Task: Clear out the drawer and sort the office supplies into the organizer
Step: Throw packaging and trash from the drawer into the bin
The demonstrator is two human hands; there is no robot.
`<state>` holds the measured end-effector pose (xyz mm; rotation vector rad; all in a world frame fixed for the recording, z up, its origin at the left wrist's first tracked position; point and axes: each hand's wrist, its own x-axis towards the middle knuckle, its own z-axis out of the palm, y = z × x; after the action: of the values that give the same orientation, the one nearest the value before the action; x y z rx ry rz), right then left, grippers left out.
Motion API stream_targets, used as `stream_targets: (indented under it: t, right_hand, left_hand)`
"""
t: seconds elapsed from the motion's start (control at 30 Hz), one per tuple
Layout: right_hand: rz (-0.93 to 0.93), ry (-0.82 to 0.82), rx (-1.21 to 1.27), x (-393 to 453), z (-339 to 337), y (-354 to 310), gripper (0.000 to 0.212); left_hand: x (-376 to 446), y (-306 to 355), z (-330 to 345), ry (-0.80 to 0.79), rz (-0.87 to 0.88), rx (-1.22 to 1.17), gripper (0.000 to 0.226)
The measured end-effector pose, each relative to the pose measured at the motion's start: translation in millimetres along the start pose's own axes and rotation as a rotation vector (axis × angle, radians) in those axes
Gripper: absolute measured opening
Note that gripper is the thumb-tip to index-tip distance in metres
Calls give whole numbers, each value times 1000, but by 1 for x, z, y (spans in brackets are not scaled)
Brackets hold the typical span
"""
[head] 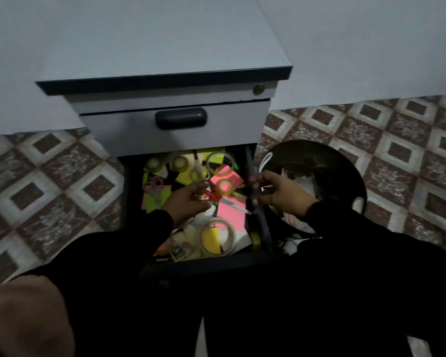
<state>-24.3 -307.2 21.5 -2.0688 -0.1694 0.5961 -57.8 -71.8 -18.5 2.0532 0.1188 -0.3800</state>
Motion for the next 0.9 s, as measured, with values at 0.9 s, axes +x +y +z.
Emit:
stream_targets:
  t: [0.9]
  right_hand:
    - [-255, -394, -1060, 72, 124, 54, 87]
  left_hand:
    - [-5, -114, -18, -281, -131, 845, 86]
